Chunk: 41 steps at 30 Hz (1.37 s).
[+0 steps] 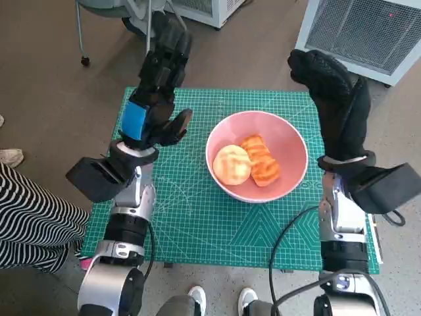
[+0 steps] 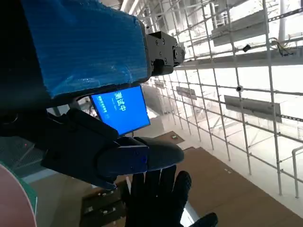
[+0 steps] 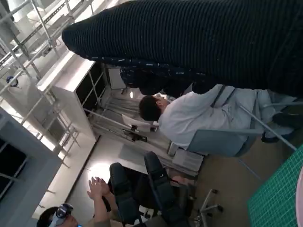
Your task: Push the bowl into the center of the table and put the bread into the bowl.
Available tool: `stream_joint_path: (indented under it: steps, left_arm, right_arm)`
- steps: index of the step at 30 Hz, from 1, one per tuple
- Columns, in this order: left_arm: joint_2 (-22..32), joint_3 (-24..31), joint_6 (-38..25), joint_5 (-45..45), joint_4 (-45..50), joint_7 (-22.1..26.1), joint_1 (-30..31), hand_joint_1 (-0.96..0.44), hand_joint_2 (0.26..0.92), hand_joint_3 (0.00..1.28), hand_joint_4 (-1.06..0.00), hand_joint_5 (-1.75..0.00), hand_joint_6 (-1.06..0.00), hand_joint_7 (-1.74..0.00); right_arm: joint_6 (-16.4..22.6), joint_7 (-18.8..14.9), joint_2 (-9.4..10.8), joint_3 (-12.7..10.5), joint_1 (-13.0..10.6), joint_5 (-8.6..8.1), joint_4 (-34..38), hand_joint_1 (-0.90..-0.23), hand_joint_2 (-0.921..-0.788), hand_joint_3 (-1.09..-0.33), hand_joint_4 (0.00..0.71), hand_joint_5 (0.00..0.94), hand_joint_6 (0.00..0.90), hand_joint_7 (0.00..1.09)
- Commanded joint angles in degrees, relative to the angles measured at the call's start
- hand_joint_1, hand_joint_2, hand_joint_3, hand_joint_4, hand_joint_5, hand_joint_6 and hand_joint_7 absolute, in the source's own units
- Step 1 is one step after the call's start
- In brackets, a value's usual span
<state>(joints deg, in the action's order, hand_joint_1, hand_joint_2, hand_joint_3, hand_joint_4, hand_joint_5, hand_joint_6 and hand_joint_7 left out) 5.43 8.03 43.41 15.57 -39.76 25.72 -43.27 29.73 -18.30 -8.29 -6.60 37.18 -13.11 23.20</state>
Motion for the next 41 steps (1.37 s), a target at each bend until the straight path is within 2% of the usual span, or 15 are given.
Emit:
stream_joint_path:
  steps: [1,23,41]
  left_arm:
    - [0.5,-0.2,-0.4,-0.4,0.8,0.5,-0.4,-0.73,0.921,0.48,0.0,0.0,-0.05,-0.01]
    - [-0.4,-0.2,-1.5,0.3,1.3,1.2,0.2,-0.74,0.921,0.41,0.0,0.0,-0.05,-0.02]
    - [-1.1,-0.6,-1.7,-1.2,2.0,-0.5,0.9,-0.75,0.921,0.38,0.0,0.0,-0.06,-0.03]
  right_arm:
    - [0.1,-0.8,-0.1,0.3,-1.7,0.63,0.5,-0.698,-0.921,-0.721,0.14,0.0,0.04,0.44]
    - [2.3,-1.5,-0.5,0.3,-1.9,0.96,1.8,-0.691,-0.921,-0.739,0.127,0.0,0.015,0.44]
    - [2.4,-1.8,-0.7,-0.1,-2.2,0.17,1.3,-0.689,-0.921,-0.735,0.132,0.002,0.015,0.45]
